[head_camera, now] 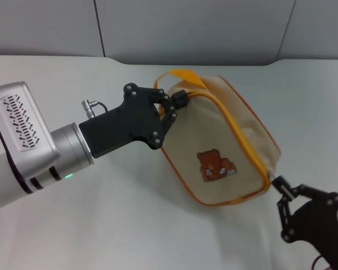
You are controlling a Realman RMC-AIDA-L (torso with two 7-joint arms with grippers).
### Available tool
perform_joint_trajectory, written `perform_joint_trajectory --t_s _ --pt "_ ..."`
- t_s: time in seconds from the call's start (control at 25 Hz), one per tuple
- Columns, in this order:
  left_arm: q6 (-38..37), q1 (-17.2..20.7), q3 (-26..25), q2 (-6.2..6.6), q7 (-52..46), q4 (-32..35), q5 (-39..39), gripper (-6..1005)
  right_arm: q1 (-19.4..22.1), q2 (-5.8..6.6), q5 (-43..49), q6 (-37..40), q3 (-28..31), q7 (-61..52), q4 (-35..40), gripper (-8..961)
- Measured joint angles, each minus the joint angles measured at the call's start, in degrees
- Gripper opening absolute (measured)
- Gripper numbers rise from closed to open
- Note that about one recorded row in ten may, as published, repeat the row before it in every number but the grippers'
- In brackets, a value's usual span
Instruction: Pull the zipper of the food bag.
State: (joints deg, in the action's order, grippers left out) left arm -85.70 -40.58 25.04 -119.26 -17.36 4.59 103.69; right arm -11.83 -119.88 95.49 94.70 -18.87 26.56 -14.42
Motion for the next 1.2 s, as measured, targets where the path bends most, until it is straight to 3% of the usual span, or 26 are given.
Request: perform_joint_trajectory --t_s 0.24,0.44,0.52,0.64,0.72,0.92,1.08,1.12,1.16,1.2 --pt "0.0 3.1 -3.0 -0.01 1.7 -2.4 -0.1 17 0.6 0.1 -0.3 7.1 1.6 -2.5 0.7 82" --pt "-1.4 7.7 -11.8 0.01 1.8 -6.2 -0.1 14 -0.2 0.25 -0.4 9.9 3.1 -14.6 4.6 286" --pt "-2.2 11.6 -18.9 0.02 3.3 -9.1 -0.1 44 -2.0 0.21 -0.4 9.7 3.3 -23.7 6.9 380" --pt "-2.9 12.6 -19.7 0.03 3.6 -9.4 -0.1 139 -3.1 0.23 -0.4 9.0 3.7 -27.6 7.5 521" --pt "-5.6 14.7 -21.1 0.17 3.4 -9.5 -0.1 208 -3.5 0.23 -0.4 8.7 3.8 -29.0 7.8 551" --pt "-11.0 16.8 -20.8 0.55 1.6 -8.1 0.6 396 -5.2 0.43 -0.1 7.9 3.5 -37.4 10.4 627" --pt "-15.6 17.6 -16.9 0.75 -9.4 0.1 4.0 496 -6.2 0.57 3.2 7.9 1.5 -53.8 19.5 688" --pt "-16.6 17.7 -15.3 0.75 -12.4 2.6 5.0 522 -6.5 0.6 4.9 7.9 0.8 -57.8 22.1 703" --pt "-19.0 18.0 -10.1 0.83 -19.2 9.2 7.4 547 -7.3 0.77 9.3 8.0 -1.6 -64.8 27.8 704" --pt "-19.0 18.0 -10.1 0.83 -19.2 9.2 7.4 572 -7.3 0.77 9.3 8.0 -1.6 -64.8 27.8 705"
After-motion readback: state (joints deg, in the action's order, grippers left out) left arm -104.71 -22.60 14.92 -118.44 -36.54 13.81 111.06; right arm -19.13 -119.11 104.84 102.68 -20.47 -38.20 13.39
